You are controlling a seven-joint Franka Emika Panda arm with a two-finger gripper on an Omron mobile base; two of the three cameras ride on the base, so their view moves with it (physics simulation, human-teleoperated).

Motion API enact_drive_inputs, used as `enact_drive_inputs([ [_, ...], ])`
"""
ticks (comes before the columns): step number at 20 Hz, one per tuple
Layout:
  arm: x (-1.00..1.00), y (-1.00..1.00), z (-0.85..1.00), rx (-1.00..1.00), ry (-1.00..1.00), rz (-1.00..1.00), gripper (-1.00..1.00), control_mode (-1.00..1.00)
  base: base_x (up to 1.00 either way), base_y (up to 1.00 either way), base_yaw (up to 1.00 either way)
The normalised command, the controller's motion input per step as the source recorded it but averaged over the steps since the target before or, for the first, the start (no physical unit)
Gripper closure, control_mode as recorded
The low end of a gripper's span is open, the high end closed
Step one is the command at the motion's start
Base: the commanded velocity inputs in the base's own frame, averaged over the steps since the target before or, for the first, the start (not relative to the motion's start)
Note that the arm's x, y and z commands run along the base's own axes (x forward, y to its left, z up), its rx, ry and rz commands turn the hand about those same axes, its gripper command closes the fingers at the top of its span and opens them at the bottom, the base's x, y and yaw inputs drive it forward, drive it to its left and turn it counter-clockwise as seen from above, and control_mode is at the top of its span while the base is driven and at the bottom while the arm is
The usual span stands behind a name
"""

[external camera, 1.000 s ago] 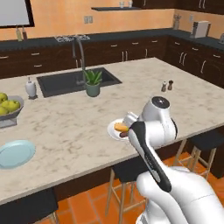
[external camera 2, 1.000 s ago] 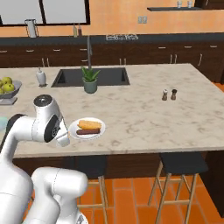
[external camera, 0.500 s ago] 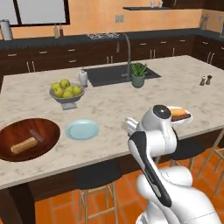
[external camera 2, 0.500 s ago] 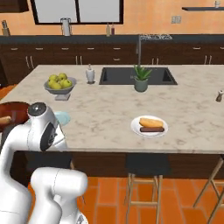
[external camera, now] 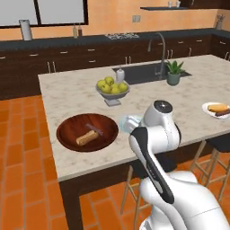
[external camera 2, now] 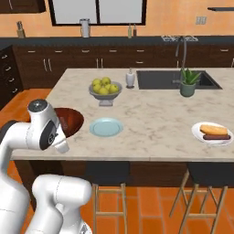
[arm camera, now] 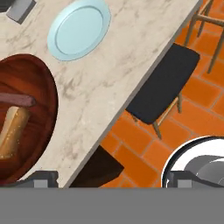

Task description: Place one bun and one sausage from the bowl on each plate.

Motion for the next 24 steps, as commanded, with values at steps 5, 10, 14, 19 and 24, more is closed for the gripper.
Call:
enact_drive_inputs([
  [5,0.00,0.00,0.00,0.00,0.00,0.00,-1.00,1.00,0.67,0.30,-0.08],
  [10,0.00,0.00,0.00,0.00,0.00,0.00,-1.00,-1.00,0.44,0.00,0.00],
  [14,0.31,0.07,0.04,-0.01,-0.02,0.17,-1.00,-1.00,0.00,0.00,0.00],
  [19,0.51,0.59,-0.04,-0.19,0.08,0.45,-1.00,-1.00,0.00,0.00,0.00],
  [24,0.42,0.97,-0.31,-0.19,0.26,-0.05,-1.00,-1.00,0.00,0.00,0.00],
])
